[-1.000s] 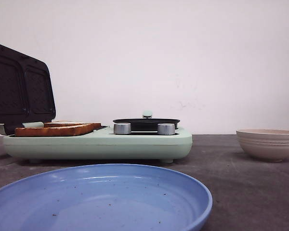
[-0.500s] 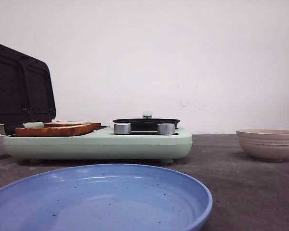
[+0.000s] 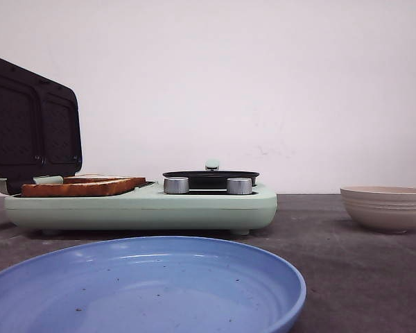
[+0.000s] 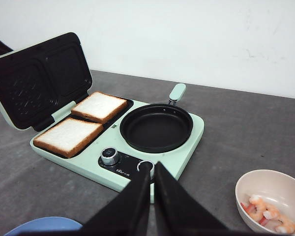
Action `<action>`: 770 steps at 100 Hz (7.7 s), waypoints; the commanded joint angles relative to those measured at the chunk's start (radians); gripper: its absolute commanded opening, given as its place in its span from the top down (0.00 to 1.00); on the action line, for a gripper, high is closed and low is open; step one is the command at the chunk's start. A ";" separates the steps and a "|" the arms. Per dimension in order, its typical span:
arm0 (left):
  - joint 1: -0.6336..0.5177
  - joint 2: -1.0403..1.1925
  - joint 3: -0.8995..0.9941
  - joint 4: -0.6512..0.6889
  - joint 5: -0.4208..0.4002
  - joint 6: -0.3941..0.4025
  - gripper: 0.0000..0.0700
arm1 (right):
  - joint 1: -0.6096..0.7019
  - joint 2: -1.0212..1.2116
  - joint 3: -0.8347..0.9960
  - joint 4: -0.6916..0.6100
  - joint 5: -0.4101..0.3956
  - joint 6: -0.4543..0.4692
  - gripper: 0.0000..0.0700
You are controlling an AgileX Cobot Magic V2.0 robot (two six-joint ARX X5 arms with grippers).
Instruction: Make breakfast with bread and shrimp
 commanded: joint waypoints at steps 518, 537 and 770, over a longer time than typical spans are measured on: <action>-0.744 -0.860 0.042 -0.445 -0.390 0.312 1.00 | -0.929 1.305 0.345 0.174 -0.658 0.327 0.62; -0.743 -0.856 0.042 -0.439 -0.405 0.313 1.00 | -0.930 1.316 0.345 0.183 -0.658 0.327 0.67; -0.772 -0.868 0.042 -0.484 -0.411 0.403 1.00 | -0.239 1.304 0.628 0.780 0.067 -0.324 1.00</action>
